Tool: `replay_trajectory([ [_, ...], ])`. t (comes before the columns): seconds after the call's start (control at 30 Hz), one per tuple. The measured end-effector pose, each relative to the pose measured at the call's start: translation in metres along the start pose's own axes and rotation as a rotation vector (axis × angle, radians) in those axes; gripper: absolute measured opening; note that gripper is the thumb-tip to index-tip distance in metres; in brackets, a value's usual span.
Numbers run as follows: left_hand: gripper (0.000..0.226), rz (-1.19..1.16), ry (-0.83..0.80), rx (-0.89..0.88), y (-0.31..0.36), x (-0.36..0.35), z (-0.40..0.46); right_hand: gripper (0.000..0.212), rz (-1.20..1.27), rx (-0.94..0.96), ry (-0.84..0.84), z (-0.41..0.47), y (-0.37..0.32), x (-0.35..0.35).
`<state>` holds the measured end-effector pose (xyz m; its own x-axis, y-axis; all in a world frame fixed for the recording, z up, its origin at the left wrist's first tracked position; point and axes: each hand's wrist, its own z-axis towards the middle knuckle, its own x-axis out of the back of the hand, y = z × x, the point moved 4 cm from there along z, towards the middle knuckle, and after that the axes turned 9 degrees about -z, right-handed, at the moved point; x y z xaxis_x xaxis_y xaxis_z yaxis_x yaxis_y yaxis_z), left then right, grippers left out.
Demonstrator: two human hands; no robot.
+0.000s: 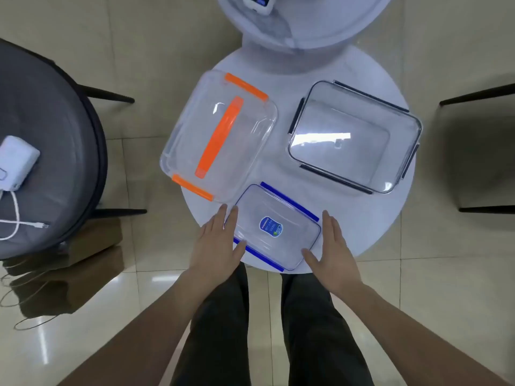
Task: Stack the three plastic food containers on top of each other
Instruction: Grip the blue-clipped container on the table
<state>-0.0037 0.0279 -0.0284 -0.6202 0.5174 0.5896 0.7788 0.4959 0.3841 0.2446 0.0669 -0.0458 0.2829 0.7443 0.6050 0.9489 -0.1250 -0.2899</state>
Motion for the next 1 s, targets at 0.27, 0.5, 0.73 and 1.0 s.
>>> replay_trajectory([
  [0.27,0.083,-0.152,0.044,-0.020,-0.005,-0.013,0.015,0.089,0.153,-0.055,-0.006,0.016,0.004,-0.013],
  [0.5,0.072,-0.364,0.142,0.034,-0.006,-0.013,0.018,0.076,0.414,-0.200,-0.019,0.025,0.005,-0.018],
  [0.73,0.066,-0.455,0.134,0.150,-0.015,-0.013,0.030,0.065,0.480,-0.306,-0.032,0.027,0.010,-0.020],
  [1.0,0.063,-0.588,0.146,0.246,-0.016,-0.009,0.038,0.060,0.538,-0.324,-0.053,0.027,0.013,-0.025],
])
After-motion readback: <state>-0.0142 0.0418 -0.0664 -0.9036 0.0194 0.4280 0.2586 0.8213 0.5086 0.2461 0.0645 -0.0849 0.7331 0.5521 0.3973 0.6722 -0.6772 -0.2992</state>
